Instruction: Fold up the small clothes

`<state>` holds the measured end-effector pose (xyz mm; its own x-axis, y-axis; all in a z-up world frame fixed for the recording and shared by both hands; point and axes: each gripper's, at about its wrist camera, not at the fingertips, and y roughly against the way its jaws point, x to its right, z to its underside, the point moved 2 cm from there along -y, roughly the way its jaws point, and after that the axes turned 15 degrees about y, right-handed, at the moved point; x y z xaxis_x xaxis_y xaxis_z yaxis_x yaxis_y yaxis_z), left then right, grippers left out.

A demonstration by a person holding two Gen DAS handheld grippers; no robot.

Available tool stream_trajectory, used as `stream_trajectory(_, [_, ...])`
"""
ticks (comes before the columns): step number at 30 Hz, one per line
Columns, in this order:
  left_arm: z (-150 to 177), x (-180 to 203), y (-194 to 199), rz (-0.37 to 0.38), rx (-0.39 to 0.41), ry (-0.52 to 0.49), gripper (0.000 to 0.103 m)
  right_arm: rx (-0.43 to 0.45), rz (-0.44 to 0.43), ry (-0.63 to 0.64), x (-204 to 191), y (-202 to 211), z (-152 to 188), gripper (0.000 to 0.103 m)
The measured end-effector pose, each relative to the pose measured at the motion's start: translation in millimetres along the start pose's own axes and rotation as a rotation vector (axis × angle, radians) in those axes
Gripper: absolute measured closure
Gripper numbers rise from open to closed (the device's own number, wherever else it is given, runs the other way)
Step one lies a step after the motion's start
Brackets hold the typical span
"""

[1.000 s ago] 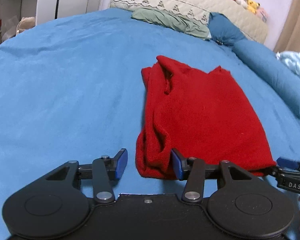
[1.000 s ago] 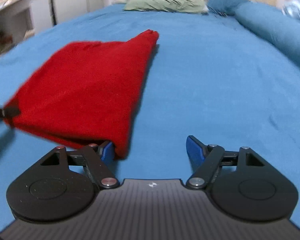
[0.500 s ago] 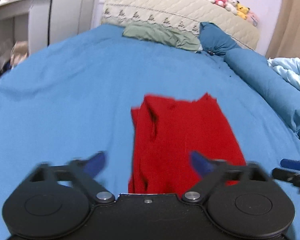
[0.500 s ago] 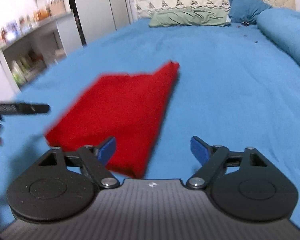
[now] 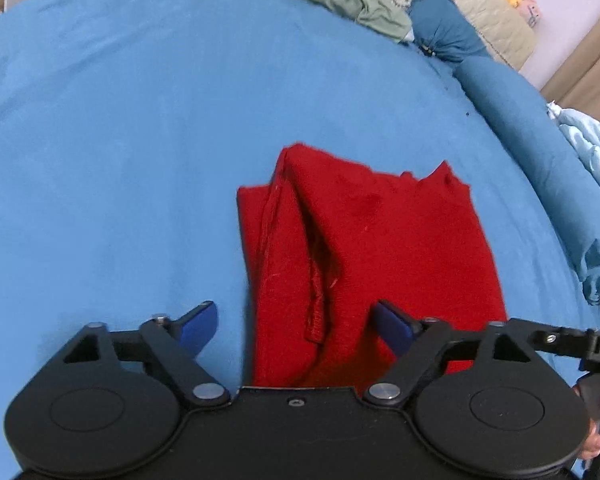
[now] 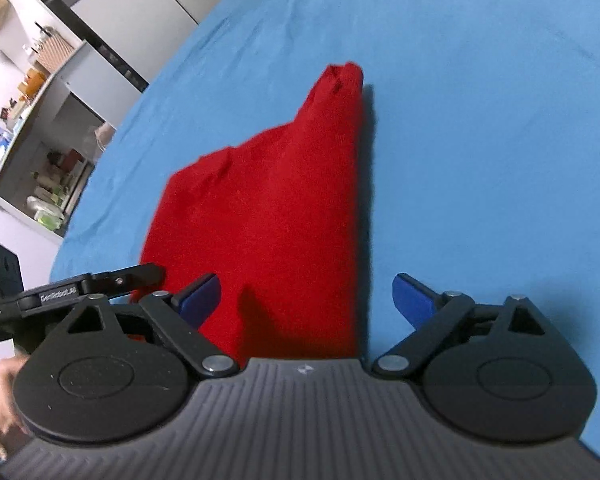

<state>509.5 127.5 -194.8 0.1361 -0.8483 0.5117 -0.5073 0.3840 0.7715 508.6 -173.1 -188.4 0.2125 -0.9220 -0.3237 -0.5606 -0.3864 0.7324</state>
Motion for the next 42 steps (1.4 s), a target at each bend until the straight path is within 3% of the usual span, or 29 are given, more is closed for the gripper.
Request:
stream_trajectory(1, [0.2, -2.1, -4.0, 0.012, -0.004, 0.017, 0.020, -0.004, -0.007, 0.007, -1.2, -5.6, 0.9, 0.005])
stream_trajectory(3, [0.9, -3.7, -6.4, 0.033, -0.002, 0.028, 0.026, -0.026, -0.015, 0.031, -4.5, -17.2, 0.8, 0.031])
stream_trajectory(4, [0.5, -3.9, -7.6, 0.045, -0.013, 0.030, 0.046, -0.033, -0.009, 0.043, -6.3, -20.4, 0.5, 0.033])
stream_trajectory(5, [1.0, -2.9, -8.6, 0.072, -0.038, 0.043, 0.059, -0.026, 0.000, 0.057, -8.4, -21.1, 0.4, 0.045])
stream_trajectory(7, [0.9, 2.8, -5.0, 0.060, -0.033, 0.040, 0.067, -0.009, 0.007, 0.061, -12.3, -14.4, 1.5, 0.061])
stream_trajectory(12, [8.4, 35.0, 19.3, 0.051, -0.008, -0.027, 0.076, 0.044, 0.013, 0.070, -19.7, 19.8, -2.7, 0.065])
stream_trajectory(18, [58.3, 78.6, 67.4, 0.114, -0.024, -0.084, 0.076, 0.086, -0.003, 0.096, -15.0, 113.9, 20.9, 0.065])
stream_trajectory(21, [97.9, 96.0, 88.9, 0.175, -0.035, -0.077, 0.076, 0.095, 0.009, 0.103, -8.0, 164.3, 55.2, 0.065])
stream_trajectory(24, [143.9, 112.1, 98.3, 0.181, -0.039, -0.120, 0.076, 0.103, 0.021, 0.094, -0.8, 197.3, 97.7, 0.064])
stream_trajectory(29, [222.3, 110.0, 78.9, 0.104, -0.061, -0.145, 0.076, 0.061, 0.041, 0.022, 27.9, 208.9, 179.7, 0.064])
stream_trajectory(31, [243.8, 106.4, 74.3, 0.056, -0.014, -0.183, 0.074, 0.043, 0.084, 0.020, 37.2, 200.4, 204.8, 0.062])
stream_trajectory(35, [251.2, 105.4, 79.8, 0.051, 0.041, -0.196, 0.066, 0.098, 0.071, -0.027, 46.9, 196.0, 222.3, 0.058])
stream_trajectory(37, [251.0, 106.2, 81.0, 0.039, 0.052, -0.186, 0.063, 0.100, 0.080, -0.006, 43.4, 199.6, 221.2, 0.045])
stream_trajectory(38, [250.1, 105.3, 85.3, 0.030, 0.067, -0.181, 0.056, 0.105, 0.094, 0.016, 40.0, 204.8, 221.1, 0.038])
stream_trajectory(39, [250.1, 109.7, 85.8, 0.018, 0.085, -0.181, 0.051, 0.112, 0.107, 0.037, 34.3, 208.6, 219.3, 0.018])
stream_trajectory(40, [250.3, 109.1, 90.2, 0.002, 0.112, -0.189, 0.039, 0.128, 0.125, 0.059, 29.5, 214.9, 216.7, 0.005])
stream_trajectory(41, [251.0, 107.7, 95.4, -0.016, 0.147, -0.204, 0.029, 0.156, 0.152, 0.087, 25.2, 222.4, 216.0, 0.002])
stream_trajectory(42, [249.9, 107.9, 95.7, -0.031, 0.167, -0.215, 0.027, 0.173, 0.178, 0.115, 22.7, 227.9, 215.7, 0.002])
